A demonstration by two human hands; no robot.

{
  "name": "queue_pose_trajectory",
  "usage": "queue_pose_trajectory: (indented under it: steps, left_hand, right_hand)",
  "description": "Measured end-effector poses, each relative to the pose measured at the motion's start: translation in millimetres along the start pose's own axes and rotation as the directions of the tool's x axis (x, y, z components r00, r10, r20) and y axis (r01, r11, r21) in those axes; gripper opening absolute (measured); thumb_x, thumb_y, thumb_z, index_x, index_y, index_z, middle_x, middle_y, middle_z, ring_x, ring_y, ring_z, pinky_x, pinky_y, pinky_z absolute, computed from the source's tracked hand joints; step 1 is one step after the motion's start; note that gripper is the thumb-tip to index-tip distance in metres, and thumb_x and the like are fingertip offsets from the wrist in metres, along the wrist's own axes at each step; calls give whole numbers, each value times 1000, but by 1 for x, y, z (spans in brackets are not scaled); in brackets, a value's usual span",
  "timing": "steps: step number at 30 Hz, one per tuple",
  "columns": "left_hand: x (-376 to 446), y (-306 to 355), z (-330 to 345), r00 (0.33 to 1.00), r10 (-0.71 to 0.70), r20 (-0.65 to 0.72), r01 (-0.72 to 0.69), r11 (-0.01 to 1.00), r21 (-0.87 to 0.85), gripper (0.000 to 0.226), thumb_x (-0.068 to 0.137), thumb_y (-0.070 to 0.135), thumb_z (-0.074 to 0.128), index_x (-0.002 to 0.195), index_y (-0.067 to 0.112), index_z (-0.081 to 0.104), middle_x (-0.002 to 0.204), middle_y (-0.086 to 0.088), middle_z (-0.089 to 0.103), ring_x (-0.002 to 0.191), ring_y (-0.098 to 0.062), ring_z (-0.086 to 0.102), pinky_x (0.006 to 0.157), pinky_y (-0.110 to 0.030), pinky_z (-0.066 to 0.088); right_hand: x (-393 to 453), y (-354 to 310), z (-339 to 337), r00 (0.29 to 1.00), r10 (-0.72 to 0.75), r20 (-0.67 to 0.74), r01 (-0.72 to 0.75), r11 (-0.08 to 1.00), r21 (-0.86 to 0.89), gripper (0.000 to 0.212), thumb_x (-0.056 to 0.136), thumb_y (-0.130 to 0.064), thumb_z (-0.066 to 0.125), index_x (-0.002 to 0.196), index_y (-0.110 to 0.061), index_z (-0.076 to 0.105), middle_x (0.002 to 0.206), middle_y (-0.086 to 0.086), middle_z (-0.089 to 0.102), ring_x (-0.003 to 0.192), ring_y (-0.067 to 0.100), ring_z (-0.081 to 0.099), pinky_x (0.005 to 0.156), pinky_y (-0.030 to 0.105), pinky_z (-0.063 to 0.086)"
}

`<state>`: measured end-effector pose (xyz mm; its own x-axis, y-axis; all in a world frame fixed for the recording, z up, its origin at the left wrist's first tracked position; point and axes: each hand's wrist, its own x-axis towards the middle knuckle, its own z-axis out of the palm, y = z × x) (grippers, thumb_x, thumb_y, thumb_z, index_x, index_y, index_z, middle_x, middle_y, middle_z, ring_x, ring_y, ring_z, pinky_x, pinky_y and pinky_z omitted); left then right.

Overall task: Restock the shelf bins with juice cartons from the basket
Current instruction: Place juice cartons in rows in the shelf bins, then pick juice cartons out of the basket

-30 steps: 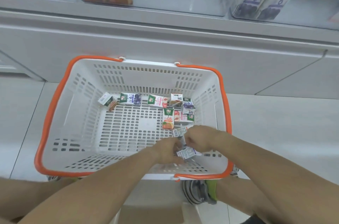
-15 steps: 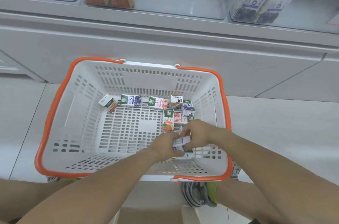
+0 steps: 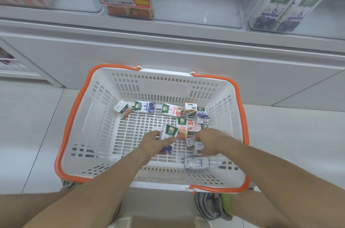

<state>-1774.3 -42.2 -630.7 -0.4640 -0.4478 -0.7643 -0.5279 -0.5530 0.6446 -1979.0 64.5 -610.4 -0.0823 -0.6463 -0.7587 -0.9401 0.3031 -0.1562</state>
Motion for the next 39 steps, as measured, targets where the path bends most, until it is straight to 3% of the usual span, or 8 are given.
queue_pose_trajectory:
  steps: [4, 9, 12, 18, 24, 31, 35, 39]
  left_hand:
    - [-10, 23, -9, 1000, 14, 25, -10, 986, -166, 114, 69, 37, 85, 153, -1, 18, 150, -10, 38, 103, -23, 64, 91, -43, 57]
    - [-44, 72, -9, 979, 172, 108, -138, 955, -264, 94, 74, 40, 76, 143, -9, 36, 93, -22, 67, 74, -15, 69, 82, -37, 59]
    - [-66, 110, -3, 935, 297, 196, -231, 926, -299, 59, 76, 35, 70, 119, -2, 56, 64, -2, 65, 55, -7, 59, 73, -30, 55]
    - [-103, 161, -4, 822, 524, 226, -470, 846, -252, 65, 73, 34, 87, 122, -1, 61, 114, -18, 71, 97, -32, 66, 79, -35, 51]
    - [-143, 214, -23, 811, 567, 140, -554, 823, -124, 56, 64, 27, 90, 111, 3, 71, 104, -22, 73, 75, -23, 61, 66, -28, 51]
    - [-188, 285, -51, 751, 660, -33, -661, 750, -33, 66, 47, 39, 84, 101, 5, 71, 77, -8, 71, 68, -19, 61, 66, -29, 53]
    - [-197, 284, -63, 734, 678, -37, -679, 732, -47, 32, 75, 37, 67, 84, 8, 59, 60, 2, 61, 56, -8, 57, 66, -25, 55]
    - [-196, 287, -61, 737, 675, -41, -671, 724, -161, 19, 100, 22, 50, 96, 6, 60, 73, -6, 71, 69, -15, 67, 72, -34, 54]
  right_hand:
    - [-22, -5, -61, 997, -4, -75, 18, 984, 178, 37, 75, -21, 78, 58, -26, 45, 58, -11, 46, 55, 10, 43, 54, 25, 36]
    - [-88, -8, -163, 992, 1, -124, 37, 951, 308, 33, 69, -25, 88, 97, -24, 71, 80, -3, 75, 69, 21, 67, 64, 29, 52]
    - [-129, -9, -214, 983, -13, -181, 87, 910, 406, 34, 70, -12, 87, 100, -14, 69, 84, 3, 77, 72, 24, 67, 66, 34, 54]
    - [-165, -29, -261, 884, -75, -461, 355, 748, 560, 18, 81, 2, 74, 97, 3, 69, 82, 14, 76, 71, 17, 67, 67, 37, 55]
    - [-168, -48, -288, 762, -93, -641, 528, 664, 530, 21, 81, -6, 79, 98, 1, 69, 79, 13, 76, 67, 18, 69, 70, 41, 57]
    - [-186, -58, -327, 739, -152, -656, 540, 716, 443, 30, 89, -18, 73, 109, -5, 57, 89, 13, 76, 70, 23, 69, 56, 28, 51]
    - [-195, -58, -347, 628, -72, -775, 685, 522, 508, 33, 86, -5, 73, 112, 2, 55, 93, 26, 73, 74, 36, 71, 64, 39, 63]
    - [-177, -52, -369, 439, 135, -888, 726, 529, 439, 41, 83, -9, 79, 114, -2, 54, 101, 21, 71, 78, 31, 75, 68, 44, 63]
